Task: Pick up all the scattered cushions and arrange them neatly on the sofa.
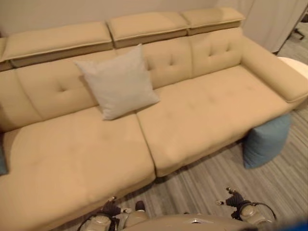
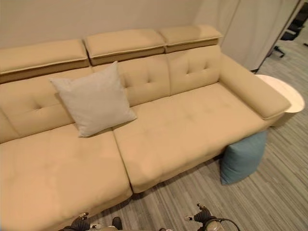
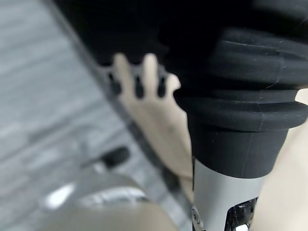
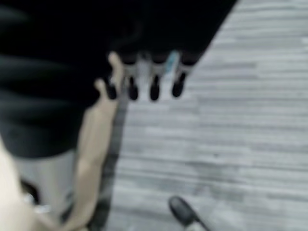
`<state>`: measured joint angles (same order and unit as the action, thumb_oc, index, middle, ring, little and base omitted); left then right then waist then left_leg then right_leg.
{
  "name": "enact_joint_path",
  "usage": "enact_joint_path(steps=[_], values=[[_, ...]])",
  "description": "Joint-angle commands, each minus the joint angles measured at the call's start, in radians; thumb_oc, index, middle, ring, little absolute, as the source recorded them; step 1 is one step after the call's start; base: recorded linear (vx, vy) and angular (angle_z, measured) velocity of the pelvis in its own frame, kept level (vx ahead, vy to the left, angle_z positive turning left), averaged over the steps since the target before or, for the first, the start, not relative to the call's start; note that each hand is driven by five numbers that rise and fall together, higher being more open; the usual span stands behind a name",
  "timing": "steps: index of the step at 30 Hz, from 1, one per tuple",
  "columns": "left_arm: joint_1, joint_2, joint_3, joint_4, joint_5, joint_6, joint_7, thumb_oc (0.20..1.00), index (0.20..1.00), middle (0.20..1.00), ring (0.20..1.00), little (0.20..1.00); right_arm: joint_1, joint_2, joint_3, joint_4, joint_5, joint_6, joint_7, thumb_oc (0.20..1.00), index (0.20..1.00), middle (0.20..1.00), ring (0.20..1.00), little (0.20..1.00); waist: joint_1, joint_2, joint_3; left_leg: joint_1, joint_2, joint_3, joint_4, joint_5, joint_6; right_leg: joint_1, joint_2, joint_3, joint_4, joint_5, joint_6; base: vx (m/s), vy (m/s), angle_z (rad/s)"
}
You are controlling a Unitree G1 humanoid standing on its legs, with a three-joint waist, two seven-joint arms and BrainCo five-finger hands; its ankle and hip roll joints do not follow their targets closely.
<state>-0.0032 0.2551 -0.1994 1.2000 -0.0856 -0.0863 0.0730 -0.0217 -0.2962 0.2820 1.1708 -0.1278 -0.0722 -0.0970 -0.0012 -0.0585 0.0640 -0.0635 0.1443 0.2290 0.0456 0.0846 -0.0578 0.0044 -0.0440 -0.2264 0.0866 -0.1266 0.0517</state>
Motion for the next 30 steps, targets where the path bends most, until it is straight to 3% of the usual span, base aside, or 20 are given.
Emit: enact_joint_path(steps=[1,3,4,5,6,7,11,14,15,16,17,18,19,20,25,27,30], values=[[-0.074,-0.001,0.006,-0.001,0.037,-0.018,0.007,1.000,1.000,1.000,1.000,1.000,-0.054,-0.017,0.028,0.008,0.033,-0.017,-0.018,1.000,1.000,1.000,1.000,1.000,-0.004,-0.017,0.056,-0.054,-0.103,-0.054,0.075,-0.068,-0.011,0.019,-0.013,0.019,-0.072,0.089,0.075,-0.27,-0.118,-0.03],[-0.082,-0.011,-0.004,-0.004,0.028,-0.020,0.008,1.000,1.000,1.000,1.000,1.000,-0.055,-0.018,0.034,0.026,0.028,-0.012,-0.017,1.000,1.000,1.000,1.000,1.000,0.008,-0.021,0.073,-0.048,-0.137,-0.156,0.122,-0.099,-0.017,0.006,-0.012,0.042,-0.061,0.103,0.070,-0.13,-0.030,-0.29],[-0.083,-0.011,-0.004,-0.004,0.028,-0.020,0.008,1.000,1.000,1.000,1.000,1.000,-0.055,-0.018,0.034,0.026,0.028,-0.012,-0.017,1.000,1.000,1.000,1.000,1.000,0.007,-0.021,0.070,-0.051,-0.137,-0.157,0.121,-0.097,-0.017,0.003,-0.012,0.041,-0.062,0.103,0.070,-0.12,0.008,-0.77],[-0.082,-0.026,-0.004,-0.001,0.006,-0.022,0.009,1.000,1.000,1.000,1.000,1.000,-0.054,-0.024,0.031,0.049,0.025,-0.009,-0.015,1.000,1.000,1.000,1.000,1.000,0.017,-0.021,0.068,-0.026,-0.171,-0.255,0.148,-0.122,-0.020,-0.013,-0.012,0.081,-0.064,0.131,0.075,-0.15,0.055,-0.75],[-0.080,-0.031,-0.011,0.005,0.004,-0.020,0.006,1.000,1.000,1.000,1.000,1.000,-0.045,-0.024,0.026,0.057,0.024,-0.003,-0.011,1.000,1.000,1.000,1.000,1.000,0.013,-0.018,0.059,-0.005,-0.182,-0.304,0.148,-0.148,-0.016,-0.040,-0.013,0.122,-0.060,0.148,0.084,-0.20,0.102,-0.57],[-0.082,-0.032,-0.018,0.004,0.007,-0.019,0.005,1.000,1.000,1.000,1.000,1.000,-0.041,-0.027,0.024,0.064,0.023,-0.001,-0.011,1.000,1.000,1.000,1.000,1.000,0.007,-0.012,0.060,0.005,-0.185,-0.310,0.116,-0.160,-0.007,-0.063,-0.014,0.140,-0.058,0.162,0.092,-0.13,0.087,-0.43],[-0.084,-0.038,-0.029,0.023,0.027,-0.019,0.007,1.000,1.000,1.000,1.000,1.000,-0.032,-0.018,0.008,0.089,0.032,0.004,-0.010,1.000,1.000,1.000,1.000,1.000,-0.014,-0.016,0.071,0.017,-0.195,-0.273,0.040,-0.163,0.020,-0.146,-0.031,0.192,-0.053,0.226,0.131,-0.16,0.151,-1.13],[-0.089,-0.024,-0.029,0.026,0.045,-0.024,0.008,1.000,1.000,1.000,1.000,1.000,-0.033,-0.003,0.004,0.092,0.039,0.006,-0.012,1.000,1.000,1.000,1.000,1.000,-0.014,-0.021,0.077,0.022,-0.188,-0.219,0.002,-0.149,0.031,-0.177,-0.048,0.183,-0.054,0.253,0.151,-0.13,0.124,-1.15],[-0.103,-0.015,-0.033,0.025,0.052,-0.024,0.012,1.000,1.000,1.000,1.000,1.000,-0.036,0.009,-0.008,0.086,0.057,0.007,-0.011,1.000,1.000,1.000,1.000,1.000,-0.012,-0.018,0.087,0.024,-0.175,-0.191,-0.007,-0.136,0.034,-0.198,-0.058,0.130,-0.026,0.250,0.149,-0.11,0.083,-0.97],[-0.103,-0.015,-0.033,0.025,0.052,-0.025,0.012,1.000,1.000,1.000,1.000,1.000,-0.036,0.009,-0.008,0.086,0.057,0.007,-0.011,1.000,1.000,1.000,1.000,1.000,-0.012,-0.018,0.088,0.025,-0.175,-0.191,-0.008,-0.136,0.034,-0.198,-0.058,0.131,-0.025,0.249,0.149,-0.15,0.071,-1.15],[-0.106,-0.013,-0.032,0.024,0.054,-0.023,0.016,1.000,1.000,1.000,1.000,1.000,-0.032,0.012,-0.009,0.088,0.054,0.007,-0.014,1.000,1.000,1.000,1.000,1.000,0.009,-0.010,0.093,0.029,-0.159,-0.163,-0.012,-0.135,0.032,-0.185,-0.090,0.006,-0.002,0.227,0.141,-0.07,0.024,-0.94],[-0.106,-0.013,-0.032,0.024,0.054,-0.023,0.016,1.000,1.000,1.000,1.000,1.000,-0.033,0.013,-0.009,0.088,0.054,0.007,-0.014,1.000,1.000,1.000,1.000,1.000,0.008,-0.011,0.091,0.026,-0.161,-0.164,-0.012,-0.133,0.032,-0.187,-0.091,0.006,-0.002,0.228,0.141,-0.14,0.090,-1.00],[-0.105,-0.008,-0.029,0.020,0.064,-0.019,0.014,1.000,1.000,1.000,1.000,1.000,-0.026,0.011,0.001,0.089,0.029,0.006,-0.015,1.000,1.000,1.000,1.000,1.000,0.020,0.003,0.084,0.032,-0.149,-0.136,-0.038,-0.116,0.031,-0.160,-0.119,-0.107,0.031,0.190,0.118,-0.11,0.086,-0.90],[-0.109,-0.006,-0.030,0.020,0.065,-0.018,0.012,1.000,1.000,1.000,1.000,1.000,-0.024,0.013,0.008,0.092,0.012,0.008,-0.012,1.000,1.000,1.000,1.000,1.000,0.024,0.006,0.084,0.041,-0.147,-0.119,-0.046,-0.110,0.034,-0.146,-0.116,-0.134,0.069,0.175,0.116,-0.13,0.089,-0.78],[-0.121,-0.006,-0.031,0.030,0.072,-0.012,0.003,1.000,1.000,1.000,1.000,1.000,-0.019,0.017,0.000,0.101,0.014,0.008,-0.009,1.000,1.000,1.000,1.000,1.000,0.021,0.000,0.056,0.049,-0.140,-0.072,-0.074,-0.089,0.031,-0.097,-0.092,-0.146,0.066,0.146,0.113,-0.07,-0.026,-0.37],[-0.117,-0.008,-0.026,0.029,0.073,-0.012,0.002,1.000,1.000,1.000,1.000,1.000,-0.021,0.019,0.008,0.097,0.011,0.008,-0.007,1.000,1.000,1.000,1.000,1.000,0.028,-0.007,0.041,0.052,-0.139,-0.048,-0.083,-0.083,0.023,-0.063,-0.080,-0.162,0.001,0.143,0.112,-0.02,-0.097,-0.21],[-0.116,-0.020,-0.025,0.025,0.065,-0.013,0.005,1.000,1.000,1.000,1.000,1.000,-0.026,0.017,0.023,0.094,0.009,0.007,-0.010,1.000,1.000,1.000,1.000,1.000,0.022,-0.005,0.038,0.056,-0.133,-0.050,-0.077,-0.082,0.020,-0.058,-0.054,-0.121,-0.047,0.147,0.103,-0.01,-0.141,-0.22]])
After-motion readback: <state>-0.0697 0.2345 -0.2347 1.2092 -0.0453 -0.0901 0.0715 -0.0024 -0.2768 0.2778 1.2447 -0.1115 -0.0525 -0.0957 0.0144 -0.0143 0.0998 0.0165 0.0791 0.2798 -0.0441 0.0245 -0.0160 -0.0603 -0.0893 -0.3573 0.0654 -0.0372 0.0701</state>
